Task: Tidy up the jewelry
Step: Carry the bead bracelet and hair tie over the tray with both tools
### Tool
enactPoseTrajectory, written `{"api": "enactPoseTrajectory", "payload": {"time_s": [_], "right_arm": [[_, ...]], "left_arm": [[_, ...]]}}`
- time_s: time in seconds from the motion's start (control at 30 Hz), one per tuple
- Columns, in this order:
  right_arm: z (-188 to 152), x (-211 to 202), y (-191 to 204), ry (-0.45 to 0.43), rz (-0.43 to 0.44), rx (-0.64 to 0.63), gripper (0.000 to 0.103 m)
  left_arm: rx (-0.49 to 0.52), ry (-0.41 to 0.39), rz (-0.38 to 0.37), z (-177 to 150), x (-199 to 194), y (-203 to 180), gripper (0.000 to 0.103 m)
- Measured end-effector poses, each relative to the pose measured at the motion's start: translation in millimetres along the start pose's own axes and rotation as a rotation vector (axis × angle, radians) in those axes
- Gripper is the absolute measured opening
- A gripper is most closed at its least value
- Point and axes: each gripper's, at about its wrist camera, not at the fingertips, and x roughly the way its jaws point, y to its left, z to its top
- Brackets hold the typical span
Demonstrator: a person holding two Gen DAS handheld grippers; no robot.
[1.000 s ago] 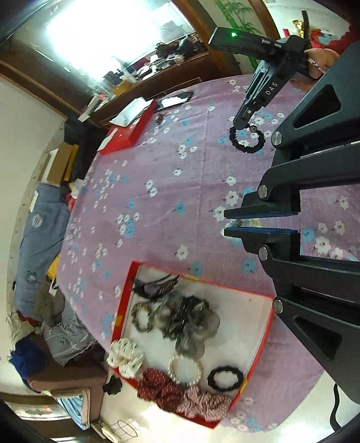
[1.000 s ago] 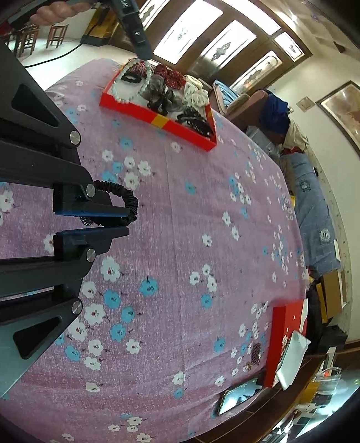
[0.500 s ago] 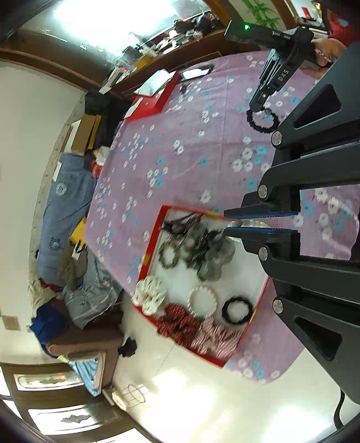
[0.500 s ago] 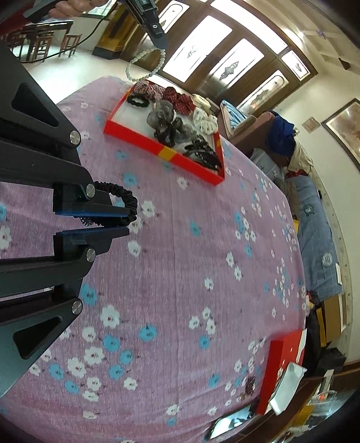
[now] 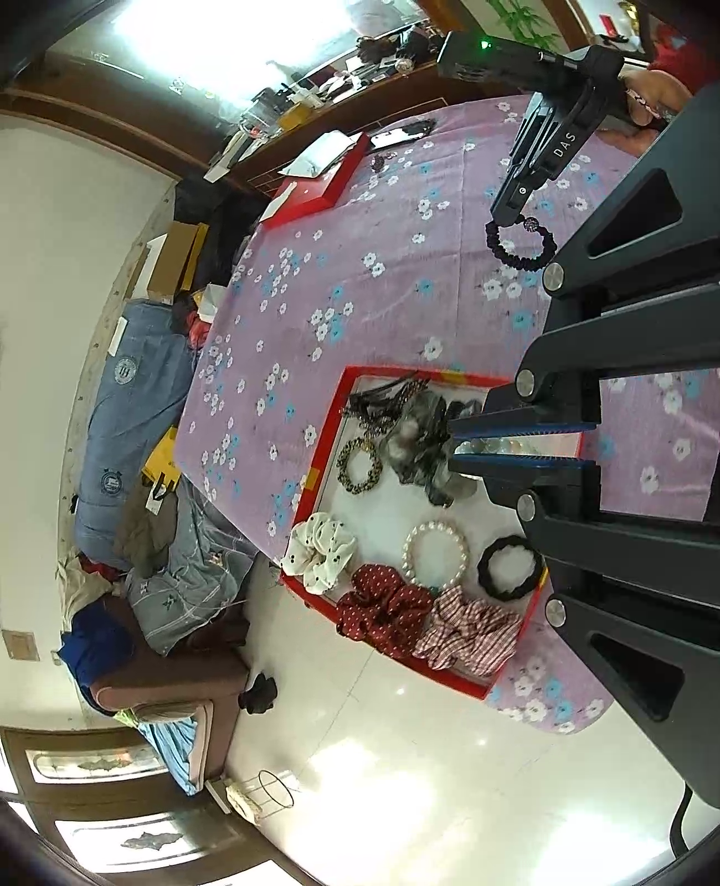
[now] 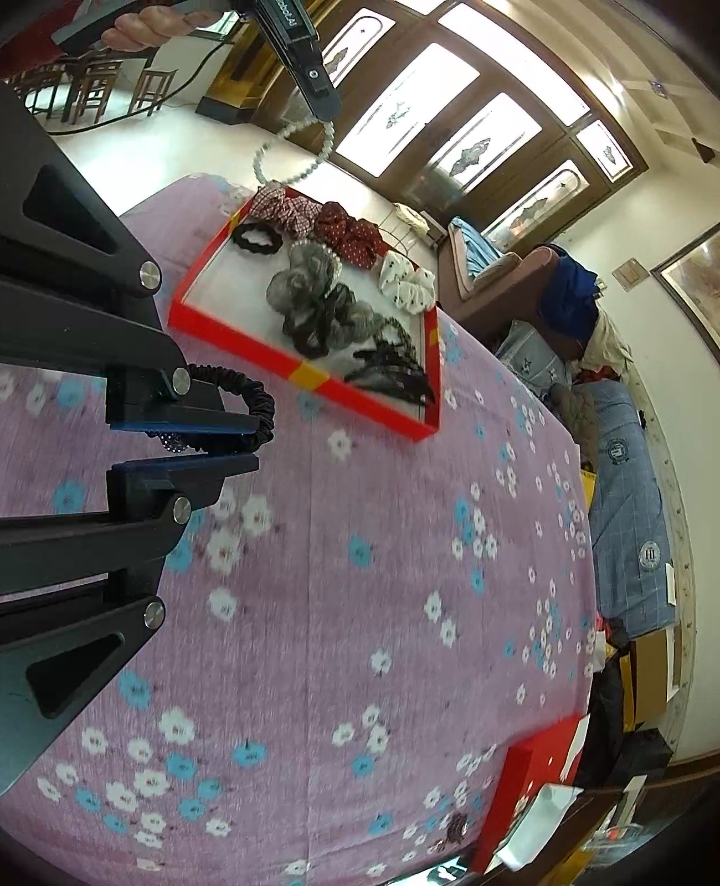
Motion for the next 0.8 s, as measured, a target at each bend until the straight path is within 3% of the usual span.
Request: {"api": "enactPoseTrajectory", "payload": {"time_s": [0.53, 0.8], "right_arm": [[5, 40, 90, 0.024, -0.051, -0.031, 0.008], [3, 61, 124, 0.034, -0.040, -0.048, 0.008]], "left_arm": [[0.091, 0.039, -0.028, 34, 37, 63, 0.005], [0.142, 0.057, -0.056, 44, 46, 75, 0.005]]}}
